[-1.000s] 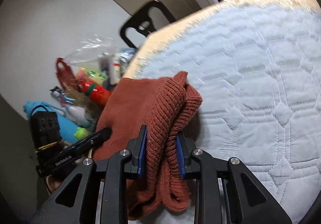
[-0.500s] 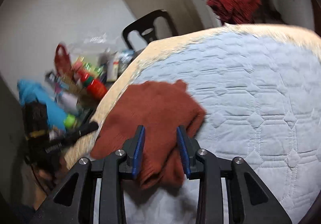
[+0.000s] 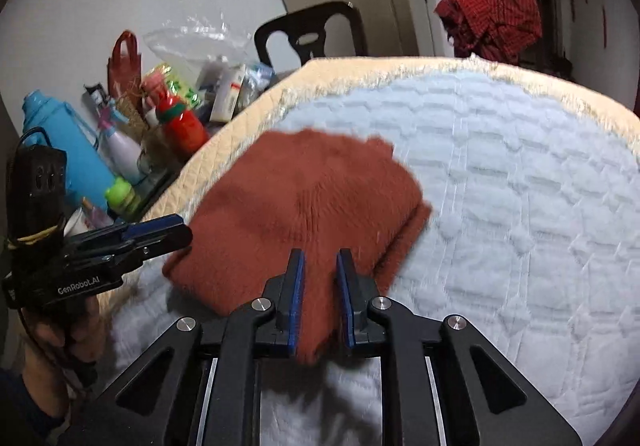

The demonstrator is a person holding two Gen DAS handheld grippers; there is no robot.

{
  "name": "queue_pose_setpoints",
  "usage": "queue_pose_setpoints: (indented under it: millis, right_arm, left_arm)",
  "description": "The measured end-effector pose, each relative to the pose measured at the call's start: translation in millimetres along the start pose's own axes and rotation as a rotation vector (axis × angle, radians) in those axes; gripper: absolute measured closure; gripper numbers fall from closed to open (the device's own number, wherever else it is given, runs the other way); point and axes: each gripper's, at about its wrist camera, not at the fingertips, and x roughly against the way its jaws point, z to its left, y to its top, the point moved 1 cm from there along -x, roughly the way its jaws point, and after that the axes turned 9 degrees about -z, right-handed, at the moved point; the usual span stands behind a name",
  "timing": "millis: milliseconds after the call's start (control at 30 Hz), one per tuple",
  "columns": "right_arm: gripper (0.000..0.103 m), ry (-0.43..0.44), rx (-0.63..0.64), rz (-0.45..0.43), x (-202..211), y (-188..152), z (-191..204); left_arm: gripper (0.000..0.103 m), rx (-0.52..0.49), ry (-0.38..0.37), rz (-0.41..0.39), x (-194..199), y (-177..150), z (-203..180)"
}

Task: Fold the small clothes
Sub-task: 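Lay the folded sweater flat and open both grippers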

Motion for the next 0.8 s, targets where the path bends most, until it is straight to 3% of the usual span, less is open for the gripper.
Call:
queue_pose_setpoints:
  millis: [167, 333, 533, 800]
  right_arm:
    - [0.086, -0.068, -0.047, -0.007, -25.3, 18.8, -17.9]
    - [0.086, -0.088, -0.063, 0.048, -45.2, 13.0, -29.0]
    - [0.086, -0.101, -0.027, 0.035, -25.7, 13.7, -17.2]
    - [0.086, -0.036, 0.043, 0.019, 16.5, -8.9, 11.9]
  left_arm:
    - [0.065, 0.018, 0.005, 0.066, -40.8, 10.2, 3.6]
    - [0.065, -0.007, 0.016, 0.063, -49.9, 5.3, 0.2]
    - [0.065, -0.016, 0.038, 0.051, -33.5, 6.2, -3.2]
    - [0.065, -0.020, 0.095, 0.032, 6.0, -12.7, -3.6]
